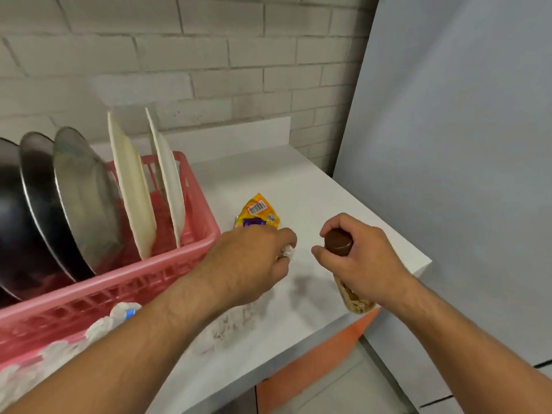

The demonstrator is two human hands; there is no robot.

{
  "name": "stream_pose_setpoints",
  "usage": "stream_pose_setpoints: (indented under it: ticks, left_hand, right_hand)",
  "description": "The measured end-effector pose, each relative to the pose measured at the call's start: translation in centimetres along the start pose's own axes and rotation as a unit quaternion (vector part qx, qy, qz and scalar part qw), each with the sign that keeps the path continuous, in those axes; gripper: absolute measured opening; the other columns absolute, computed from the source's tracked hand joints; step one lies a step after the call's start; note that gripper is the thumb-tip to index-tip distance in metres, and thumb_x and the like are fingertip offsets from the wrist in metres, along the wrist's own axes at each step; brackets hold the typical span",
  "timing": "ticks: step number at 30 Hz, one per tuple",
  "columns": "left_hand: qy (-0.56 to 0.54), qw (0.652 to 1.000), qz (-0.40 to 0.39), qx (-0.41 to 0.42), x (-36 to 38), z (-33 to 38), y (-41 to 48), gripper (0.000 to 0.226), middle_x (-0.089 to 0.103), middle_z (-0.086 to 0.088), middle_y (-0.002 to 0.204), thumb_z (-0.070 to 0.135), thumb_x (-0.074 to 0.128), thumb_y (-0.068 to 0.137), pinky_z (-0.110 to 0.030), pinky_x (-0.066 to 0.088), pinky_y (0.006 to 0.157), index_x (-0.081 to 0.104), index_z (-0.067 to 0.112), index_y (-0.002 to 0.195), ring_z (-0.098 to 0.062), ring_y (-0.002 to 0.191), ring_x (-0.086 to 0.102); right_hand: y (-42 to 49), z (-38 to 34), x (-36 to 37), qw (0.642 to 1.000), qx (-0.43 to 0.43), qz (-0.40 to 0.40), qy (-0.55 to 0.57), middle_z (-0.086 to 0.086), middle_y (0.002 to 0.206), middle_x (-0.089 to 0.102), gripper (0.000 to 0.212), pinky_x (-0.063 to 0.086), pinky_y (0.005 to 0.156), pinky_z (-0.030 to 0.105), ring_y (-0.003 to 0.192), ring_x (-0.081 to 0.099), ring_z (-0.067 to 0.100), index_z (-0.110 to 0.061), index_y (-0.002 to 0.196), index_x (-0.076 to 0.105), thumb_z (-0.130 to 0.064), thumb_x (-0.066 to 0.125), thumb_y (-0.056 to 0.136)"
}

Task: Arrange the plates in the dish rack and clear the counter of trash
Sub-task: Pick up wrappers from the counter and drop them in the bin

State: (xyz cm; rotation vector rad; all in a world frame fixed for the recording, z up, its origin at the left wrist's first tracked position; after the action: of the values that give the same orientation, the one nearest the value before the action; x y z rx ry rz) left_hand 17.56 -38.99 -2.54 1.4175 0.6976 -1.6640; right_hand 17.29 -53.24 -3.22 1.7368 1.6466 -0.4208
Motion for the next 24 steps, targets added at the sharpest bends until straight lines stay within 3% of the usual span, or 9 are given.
stream_pose_setpoints:
  ticks: [7,15,19,24]
  left_hand:
    - [-0.007,1.0,-0.004,-0.009,-0.1,0.6,-7.7,0.024,0.063,0.012,0.112,0.04,0.046,0.093,-0.036,0.051,0.083,0.053,0.037,0.116,-0.012,0.097,0.059]
    - [-0.034,0.999,-0.006,-0.033,2.7,5.1,-17.3,0.024,0.057,0.02,0.1,0.042,0.048,0.092,-0.026,0.048,0.076,0.049,0.043,0.116,-0.006,0.088,0.054]
    - [-0.042,0.998,-0.027,-0.04,4.9,7.3,-20.5,0.027,0.058,0.02,0.106,0.043,0.05,0.092,-0.028,0.048,0.082,0.05,0.042,0.119,-0.005,0.094,0.055]
    - [-0.04,0.998,-0.04,-0.041,5.7,9.1,-24.6,0.027,0.06,0.017,0.109,0.042,0.049,0.092,-0.031,0.048,0.084,0.05,0.04,0.118,-0.008,0.099,0.057]
  right_hand:
    - [-4.7,-3.2,1.5,0.999,-0.026,-0.026,0.011,-0.016,0.082,0.059,0.021,0.045,0.062,0.012,0.076,0.057,0.005,-0.031,0.091,0.057,-0.033,0.074,0.079]
    - [-14.7,-2.4,1.8,0.996,0.026,-0.034,0.08,-0.012,0.08,0.06,0.025,0.047,0.06,0.012,0.072,0.058,0.005,-0.032,0.095,0.058,-0.042,0.074,0.078]
    - [-20.1,-2.1,1.4,0.997,0.015,-0.034,0.064,-0.006,0.072,0.063,0.029,0.056,0.063,0.036,0.068,0.065,0.01,-0.031,0.088,0.058,-0.054,0.07,0.076]
    - [-24.6,-2.7,0.7,0.998,0.029,-0.031,-0.052,-0.011,0.065,0.059,0.029,0.051,0.057,0.032,0.064,0.058,0.006,-0.029,0.081,0.057,-0.057,0.057,0.084]
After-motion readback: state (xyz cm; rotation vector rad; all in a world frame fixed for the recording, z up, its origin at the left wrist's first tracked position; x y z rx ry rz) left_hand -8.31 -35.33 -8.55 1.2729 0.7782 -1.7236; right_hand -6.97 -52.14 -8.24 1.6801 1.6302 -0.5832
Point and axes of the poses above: each hand's wrist, its own y-axis towards the middle knuckle, its own x-axis out of the palm, z = x × y, the point moved 10 cm from there along y, towards the middle knuckle
